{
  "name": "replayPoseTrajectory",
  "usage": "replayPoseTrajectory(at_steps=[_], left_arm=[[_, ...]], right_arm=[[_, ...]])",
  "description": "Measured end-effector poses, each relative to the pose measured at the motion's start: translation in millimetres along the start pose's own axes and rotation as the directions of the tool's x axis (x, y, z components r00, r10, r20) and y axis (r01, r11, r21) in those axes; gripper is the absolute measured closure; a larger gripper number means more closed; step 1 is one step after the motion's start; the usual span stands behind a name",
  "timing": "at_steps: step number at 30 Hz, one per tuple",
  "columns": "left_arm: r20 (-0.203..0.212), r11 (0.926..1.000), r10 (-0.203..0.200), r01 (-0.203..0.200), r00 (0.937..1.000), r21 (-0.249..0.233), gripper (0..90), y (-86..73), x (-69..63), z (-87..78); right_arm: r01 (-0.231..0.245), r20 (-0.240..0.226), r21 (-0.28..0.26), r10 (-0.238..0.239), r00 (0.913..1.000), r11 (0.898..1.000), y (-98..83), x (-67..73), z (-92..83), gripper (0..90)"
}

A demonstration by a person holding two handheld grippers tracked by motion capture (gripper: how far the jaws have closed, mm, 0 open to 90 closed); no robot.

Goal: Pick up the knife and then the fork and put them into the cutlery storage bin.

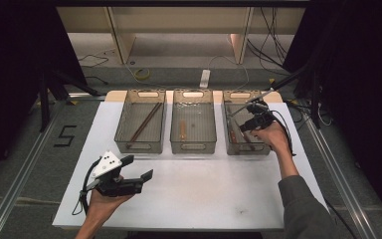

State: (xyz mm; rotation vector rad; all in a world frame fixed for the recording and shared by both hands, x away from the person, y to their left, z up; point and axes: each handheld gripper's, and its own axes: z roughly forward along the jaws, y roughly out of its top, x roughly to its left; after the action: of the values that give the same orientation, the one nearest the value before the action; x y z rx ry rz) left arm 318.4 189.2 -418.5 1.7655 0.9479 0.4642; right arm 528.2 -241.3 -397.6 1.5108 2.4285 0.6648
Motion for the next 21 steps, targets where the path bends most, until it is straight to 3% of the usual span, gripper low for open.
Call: replayPoseTrajectory(at_steps=[8,16,21], left_arm=[[0.000,1.0000,0.001,-0.001,1.0000,0.000,14.9,0.0,0.0,0.4],[0.001,1.0000,0.001,-0.001,1.0000,0.000,14.9,-0.2,-0.1,0.5],[0.001,1.0000,-0.001,0.001,1.0000,0.001,14.9,-0.2,0.1,0.4]], right_arm=[[0.012,-0.007,-0.031,-0.013,0.9999,0.999,-1.5,0.8,-9.6,57.0],[0.043,0.000,-0.066,-0.043,0.9991,0.997,-5.6,10.3,-17.7,47.7],[0.061,-0.007,-0.134,-0.063,0.9980,0.989,-14.3,22.3,-28.5,42.9]])
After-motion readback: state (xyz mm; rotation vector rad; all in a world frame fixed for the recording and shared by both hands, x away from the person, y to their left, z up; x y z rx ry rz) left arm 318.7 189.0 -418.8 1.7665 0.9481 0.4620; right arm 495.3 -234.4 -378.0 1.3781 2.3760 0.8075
